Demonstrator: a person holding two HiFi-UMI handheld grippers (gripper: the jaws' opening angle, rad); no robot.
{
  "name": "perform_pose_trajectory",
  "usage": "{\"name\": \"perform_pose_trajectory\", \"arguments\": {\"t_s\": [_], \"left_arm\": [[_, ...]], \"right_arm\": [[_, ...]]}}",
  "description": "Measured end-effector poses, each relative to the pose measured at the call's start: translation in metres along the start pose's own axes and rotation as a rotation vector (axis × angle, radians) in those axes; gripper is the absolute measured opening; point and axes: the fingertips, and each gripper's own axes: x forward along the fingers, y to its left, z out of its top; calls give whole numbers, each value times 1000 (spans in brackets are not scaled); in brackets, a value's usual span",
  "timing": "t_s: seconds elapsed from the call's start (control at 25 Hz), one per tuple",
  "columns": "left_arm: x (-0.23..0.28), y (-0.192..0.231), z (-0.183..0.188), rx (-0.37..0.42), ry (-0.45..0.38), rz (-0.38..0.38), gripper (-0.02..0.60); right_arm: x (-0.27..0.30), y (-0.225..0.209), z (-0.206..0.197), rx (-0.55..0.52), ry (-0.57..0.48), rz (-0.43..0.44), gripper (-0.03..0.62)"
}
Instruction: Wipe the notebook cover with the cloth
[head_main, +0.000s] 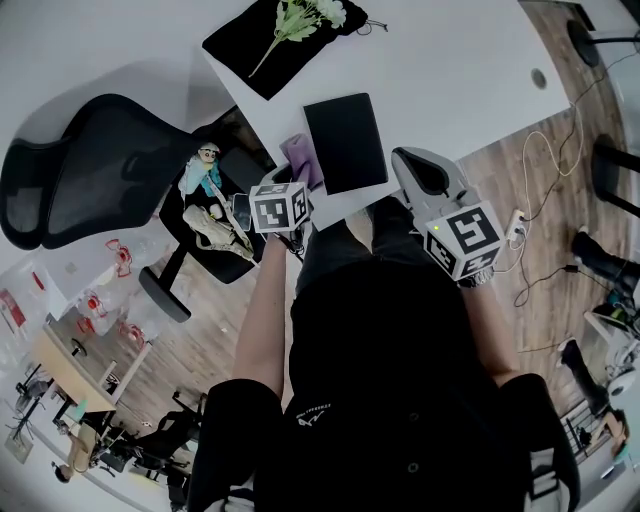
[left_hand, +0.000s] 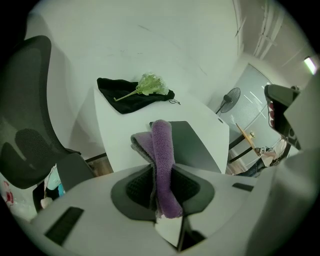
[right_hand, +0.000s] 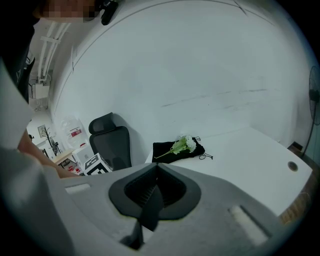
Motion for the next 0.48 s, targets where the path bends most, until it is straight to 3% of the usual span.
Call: {"name": "perform_pose_trajectory", "arguments": {"t_s": [0.28,0.48], "left_arm": [[-14,-43,13,16,-30,-69,81],[-8,-85,12,45,0,-119,81]], "right_arm": [[-8,-8,2,-2,-3,27,5],[-14,-12,-1,-17,11,53,5]]}}
